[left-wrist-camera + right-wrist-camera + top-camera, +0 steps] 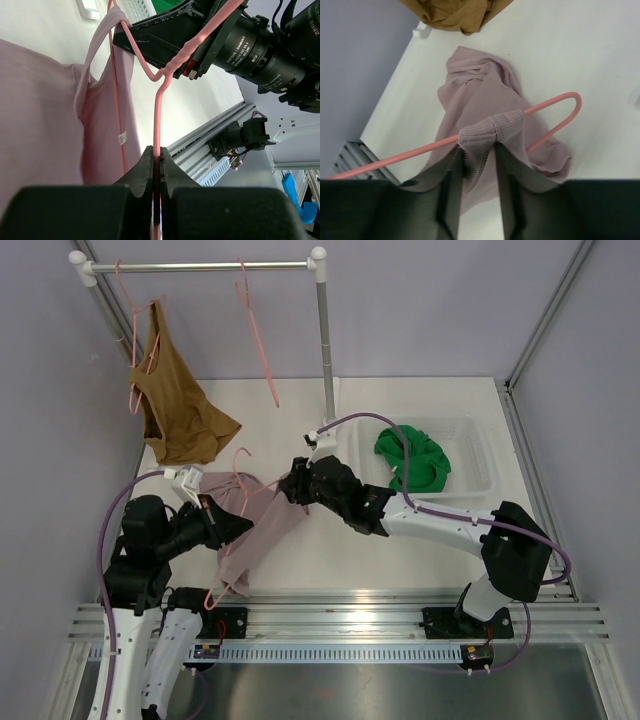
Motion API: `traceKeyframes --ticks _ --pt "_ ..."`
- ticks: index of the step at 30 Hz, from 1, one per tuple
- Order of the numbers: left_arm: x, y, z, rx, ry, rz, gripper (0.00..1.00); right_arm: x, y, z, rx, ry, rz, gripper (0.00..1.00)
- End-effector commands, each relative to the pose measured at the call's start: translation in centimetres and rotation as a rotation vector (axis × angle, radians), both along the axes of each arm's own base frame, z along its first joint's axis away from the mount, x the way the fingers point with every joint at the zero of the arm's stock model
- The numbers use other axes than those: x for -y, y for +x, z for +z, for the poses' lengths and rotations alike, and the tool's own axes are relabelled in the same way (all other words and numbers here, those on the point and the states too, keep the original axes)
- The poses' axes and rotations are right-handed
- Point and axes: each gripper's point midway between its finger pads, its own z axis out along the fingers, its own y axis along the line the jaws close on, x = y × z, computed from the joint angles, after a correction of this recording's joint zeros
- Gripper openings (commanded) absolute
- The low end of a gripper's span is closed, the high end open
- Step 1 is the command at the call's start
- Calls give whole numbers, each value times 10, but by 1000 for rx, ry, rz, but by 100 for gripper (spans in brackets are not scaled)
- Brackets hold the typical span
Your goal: Remove the tank top from the hanger
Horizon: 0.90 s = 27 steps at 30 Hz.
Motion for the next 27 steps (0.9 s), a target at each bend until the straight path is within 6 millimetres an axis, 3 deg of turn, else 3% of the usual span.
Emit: traceKeyframes --ticks 1,3,4,5,12,17,19,23,25,27 --pt "4 1 14 64 -14 -35 0 1 13 16 66 -6 -53 32" --pt "6 0 16 70 -24 -44 0 3 16 12 74 -27 -66 24" --pt "7 0 18 72 -28 -48 0 4 17 9 78 -44 -70 7" --pt "6 -1 20 84 -25 -41 0 4 19 7 82 -59 -77 0" --pt "-6 4 3 47 66 0 0 24 26 3 93 -147 -136 0" --pt "5 -11 3 59 54 -116 0 74 61 -20 47 -274 -248 0" --pt "8 -16 9 82 40 -145 0 94 78 -28 24 -292 -283 0" --pt "16 -25 28 144 -7 -203 0 116 88 -36 9 -313 -305 0" --pt "19 -32 41 181 -44 -227 0 116 82 -37 -6 -305 -267 0" --pt "22 -32 59 261 -69 -235 0 113 72 -25 -5 -259 -215 0"
